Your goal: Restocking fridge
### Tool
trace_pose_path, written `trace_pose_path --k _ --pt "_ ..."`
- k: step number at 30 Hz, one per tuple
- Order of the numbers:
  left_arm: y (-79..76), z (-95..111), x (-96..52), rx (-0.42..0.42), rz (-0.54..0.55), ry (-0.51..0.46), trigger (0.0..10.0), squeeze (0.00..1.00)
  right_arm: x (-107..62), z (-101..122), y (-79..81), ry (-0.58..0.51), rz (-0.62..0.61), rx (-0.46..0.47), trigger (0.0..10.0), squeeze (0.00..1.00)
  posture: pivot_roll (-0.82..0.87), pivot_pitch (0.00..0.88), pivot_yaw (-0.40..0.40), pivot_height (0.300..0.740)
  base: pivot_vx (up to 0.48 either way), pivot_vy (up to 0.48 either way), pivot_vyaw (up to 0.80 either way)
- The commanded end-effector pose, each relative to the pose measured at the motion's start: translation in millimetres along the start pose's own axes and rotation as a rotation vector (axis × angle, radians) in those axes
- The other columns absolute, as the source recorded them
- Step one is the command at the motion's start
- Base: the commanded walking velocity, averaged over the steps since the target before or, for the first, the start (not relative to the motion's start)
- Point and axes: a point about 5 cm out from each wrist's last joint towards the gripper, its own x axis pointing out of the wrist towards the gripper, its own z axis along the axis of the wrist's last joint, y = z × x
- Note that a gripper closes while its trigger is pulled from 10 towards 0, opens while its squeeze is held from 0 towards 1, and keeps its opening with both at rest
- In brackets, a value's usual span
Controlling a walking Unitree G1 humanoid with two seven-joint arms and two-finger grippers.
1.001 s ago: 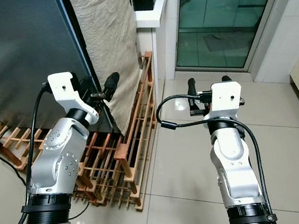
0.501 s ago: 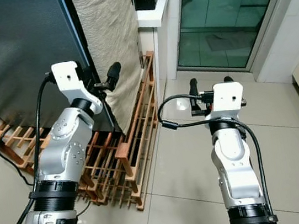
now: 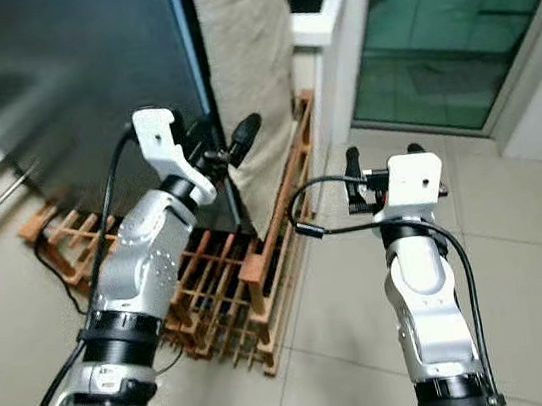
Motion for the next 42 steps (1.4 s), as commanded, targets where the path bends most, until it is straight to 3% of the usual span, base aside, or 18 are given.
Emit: trace_pose_path --k 1,2,10,13,15,19,21,22,23,26,28,30,31,34,42 --pt "-42.0 -7 14.1 -0.029 -0.226 0.025 10.0 0.00 2.1 6 0.5 -0.018 -0.006 0.009 10.0 0.01 -0.16 0.000 0.052 0.740 0.000 0.000 0.00" --pt "-51.9 -4 15.2 -0.071 -0.294 0.004 10.0 0.00 1.1 6 0.5 -0.016 -0.006 0.009 10.0 0.01 -0.17 0.000 0.054 0.740 0.000 0.000 0.00" --pt "-86.5 10 13.6 -0.198 -0.538 -0.064 10.0 0.00 -12.0 -2 -5.4 0.019 -0.026 0.002 10.0 0.01 -0.18 0.004 0.067 0.740 0.000 0.000 0.00" --pt "-89.6 14 12.1 -0.215 -0.564 -0.076 10.0 0.00 -16.2 -5 -7.0 0.031 -0.033 0.000 10.0 0.01 -0.19 0.004 0.072 0.740 0.000 0.000 0.00" --pt "-83.3 18 11.9 -0.205 -0.538 -0.082 10.0 0.00 -18.4 -6 -7.0 0.035 -0.033 0.001 10.0 0.01 -0.19 0.002 0.078 0.740 0.000 0.000 0.00" --pt "-57.6 25 7.0 -0.182 -0.421 -0.084 10.0 0.00 -23.1 -9 -4.0 0.059 0.011 0.012 10.0 0.01 -0.19 0.000 0.082 0.740 0.000 0.000 0.00" --pt "-43.3 28 2.2 -0.132 -0.338 -0.080 10.0 0.00 -24.8 -12 -0.8 0.083 0.051 0.020 10.0 0.01 -0.19 0.000 0.082 0.740 0.000 0.000 0.00" --pt "-24.9 31 -3.1 -0.093 -0.218 -0.076 10.0 0.00 -24.7 -13 6.3 0.095 0.104 0.039 10.0 0.01 -0.18 0.000 0.080 0.740 0.000 0.000 0.00" --pt "-16.9 33 -7.0 -0.084 -0.171 -0.082 10.0 0.00 -23.5 -12 10.4 0.097 0.129 0.053 10.0 0.02 -0.18 0.000 0.078 0.740 0.000 0.000 0.00" --pt "-3.4 36 -13.9 -0.072 -0.081 -0.097 10.0 0.00 -20.1 -9 18.2 0.088 0.179 0.074 10.0 0.01 -0.17 0.000 0.074 0.740 0.000 0.000 0.00" --pt "9.5 45 -25.8 0.027 0.025 -0.143 10.0 0.00 -13.5 -1 30.4 0.063 0.257 0.097 10.0 0.02 -0.15 0.000 0.064 0.740 0.000 0.000 0.00" --pt "13.5 47 -30.2 0.048 0.062 -0.157 10.0 0.00 -10.9 2 34.2 0.054 0.280 0.105 10.0 0.01 -0.15 0.000 0.064 0.740 0.000 0.000 0.00" --pt "20.5 54 -37.7 0.100 0.144 -0.191 10.0 0.00 -5.4 7 39.1 0.043 0.313 0.118 10.0 0.01 -0.13 0.000 0.059 0.740 0.000 0.000 0.00" --pt "29.8 62 -50.0 0.126 0.253 -0.227 10.0 0.00 4.2 14 47.6 0.024 0.365 0.123 10.0 0.02 -0.11 0.000 0.059 0.740 0.000 0.000 0.00" --pt "41.0 74 -74.8 0.173 0.369 -0.253 10.0 0.00 27.8 23 64.9 -0.007 0.445 0.138 10.0 0.01 -0.06 0.000 0.064 0.740 0.000 0.000 0.00"
